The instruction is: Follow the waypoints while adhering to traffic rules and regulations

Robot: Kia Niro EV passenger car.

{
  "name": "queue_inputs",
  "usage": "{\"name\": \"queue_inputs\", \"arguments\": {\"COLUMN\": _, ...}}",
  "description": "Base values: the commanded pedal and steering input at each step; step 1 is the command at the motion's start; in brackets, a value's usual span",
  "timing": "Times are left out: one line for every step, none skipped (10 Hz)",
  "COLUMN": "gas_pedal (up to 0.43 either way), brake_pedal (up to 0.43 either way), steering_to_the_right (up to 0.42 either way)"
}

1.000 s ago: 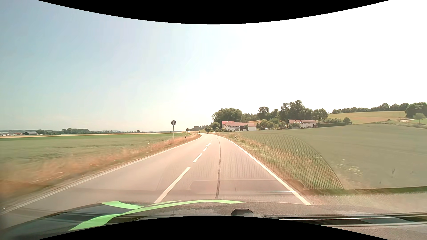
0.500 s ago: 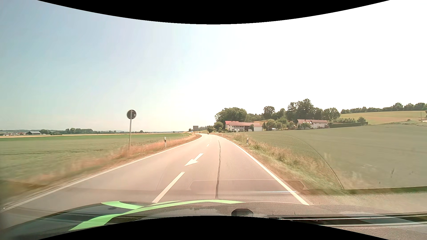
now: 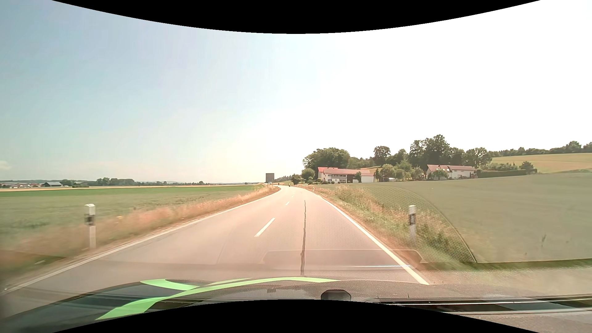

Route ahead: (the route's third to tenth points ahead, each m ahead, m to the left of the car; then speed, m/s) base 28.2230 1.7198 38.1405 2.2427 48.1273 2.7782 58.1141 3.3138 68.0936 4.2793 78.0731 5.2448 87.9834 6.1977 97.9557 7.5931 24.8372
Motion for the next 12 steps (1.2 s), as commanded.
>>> {"name": "queue_inputs", "arguments": {"gas_pedal": 0.339, "brake_pedal": 0.000, "steering_to_the_right": -0.013}}
{"name": "queue_inputs", "arguments": {"gas_pedal": 0.339, "brake_pedal": 0.000, "steering_to_the_right": -0.012}}
{"name": "queue_inputs", "arguments": {"gas_pedal": 0.350, "brake_pedal": 0.000, "steering_to_the_right": -0.012}}
{"name": "queue_inputs", "arguments": {"gas_pedal": 0.378, "brake_pedal": 0.000, "steering_to_the_right": -0.011}}
{"name": "queue_inputs", "arguments": {"gas_pedal": 0.390, "brake_pedal": 0.000, "steering_to_the_right": -0.010}}
{"name": "queue_inputs", "arguments": {"gas_pedal": 0.390, "brake_pedal": 0.000, "steering_to_the_right": -0.010}}
{"name": "queue_inputs", "arguments": {"gas_pedal": 0.319, "brake_pedal": 0.000, "steering_to_the_right": -0.010}}
{"name": "queue_inputs", "arguments": {"gas_pedal": 0.319, "brake_pedal": 0.000, "steering_to_the_right": -0.010}}
{"name": "queue_inputs", "arguments": {"gas_pedal": 0.331, "brake_pedal": 0.000, "steering_to_the_right": -0.010}}
{"name": "queue_inputs", "arguments": {"gas_pedal": 0.350, "brake_pedal": 0.000, "steering_to_the_right": -0.010}}
{"name": "queue_inputs", "arguments": {"gas_pedal": 0.358, "brake_pedal": 0.000, "steering_to_the_right": -0.010}}
{"name": "queue_inputs", "arguments": {"gas_pedal": 0.358, "brake_pedal": 0.000, "steering_to_the_right": -0.010}}
